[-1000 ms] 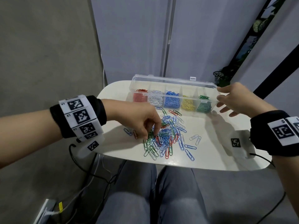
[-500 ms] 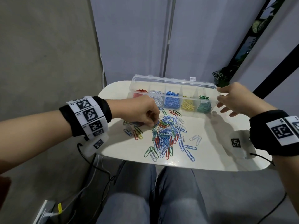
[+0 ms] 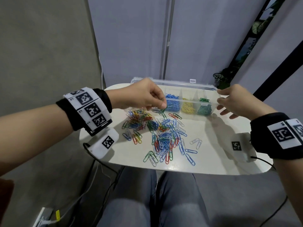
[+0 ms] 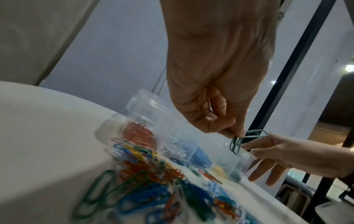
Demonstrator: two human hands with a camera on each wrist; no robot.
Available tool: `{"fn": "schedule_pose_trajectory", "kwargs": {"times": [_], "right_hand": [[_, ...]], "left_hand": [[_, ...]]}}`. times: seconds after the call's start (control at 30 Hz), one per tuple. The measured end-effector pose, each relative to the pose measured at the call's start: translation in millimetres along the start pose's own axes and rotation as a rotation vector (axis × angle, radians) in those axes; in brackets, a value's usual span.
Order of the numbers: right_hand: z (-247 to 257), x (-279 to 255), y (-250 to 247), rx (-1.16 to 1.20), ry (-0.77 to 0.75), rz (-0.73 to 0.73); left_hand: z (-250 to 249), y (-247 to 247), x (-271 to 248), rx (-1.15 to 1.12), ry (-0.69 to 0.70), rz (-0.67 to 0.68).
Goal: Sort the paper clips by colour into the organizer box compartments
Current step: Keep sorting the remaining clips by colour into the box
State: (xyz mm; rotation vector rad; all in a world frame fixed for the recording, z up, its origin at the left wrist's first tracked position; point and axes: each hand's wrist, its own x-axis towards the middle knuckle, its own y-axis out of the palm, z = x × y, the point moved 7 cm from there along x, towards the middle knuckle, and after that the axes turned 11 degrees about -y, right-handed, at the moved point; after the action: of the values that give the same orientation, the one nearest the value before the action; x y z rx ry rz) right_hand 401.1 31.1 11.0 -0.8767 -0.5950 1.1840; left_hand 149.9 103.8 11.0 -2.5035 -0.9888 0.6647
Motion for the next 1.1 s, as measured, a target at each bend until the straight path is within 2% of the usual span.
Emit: {"fn": "schedule_pose_trajectory", "kwargs": {"times": [0.27, 0.47, 0.73, 0.9, 1.0, 1.1], "right_hand": [[-2.1, -0.4, 0.9, 0.017, -0.013, 0.006], [-3.6, 0.8, 1.1, 0.011, -0.017, 0.012], [-4.9, 0.9, 0.7, -0.009, -0.023, 0.011], [-6.2, 1.8, 0.9, -0.007, -0.018, 0.004], [-7.2, 1.9, 1.4, 0.003, -0.011, 0.009], [-6.9, 1.9, 1.5, 0.006, -0.009, 0.013]], "left_hand": [[-51.5, 5.1, 38.7, -0.121, 0.009, -0.076], [-81.4, 28.4, 83.1, -0.007, -0.054, -0.116], [-95.2, 59.7, 126.1, 0.136, -0.178, -0.058], [-93.2, 64.0, 127.6, 0.099, -0.190, -0.040], [-95.3, 56.8, 116.6, 0.097, -0.137, -0.029], [-100.1, 40.9, 91.8, 0.155, 0.045, -0.041]]}}
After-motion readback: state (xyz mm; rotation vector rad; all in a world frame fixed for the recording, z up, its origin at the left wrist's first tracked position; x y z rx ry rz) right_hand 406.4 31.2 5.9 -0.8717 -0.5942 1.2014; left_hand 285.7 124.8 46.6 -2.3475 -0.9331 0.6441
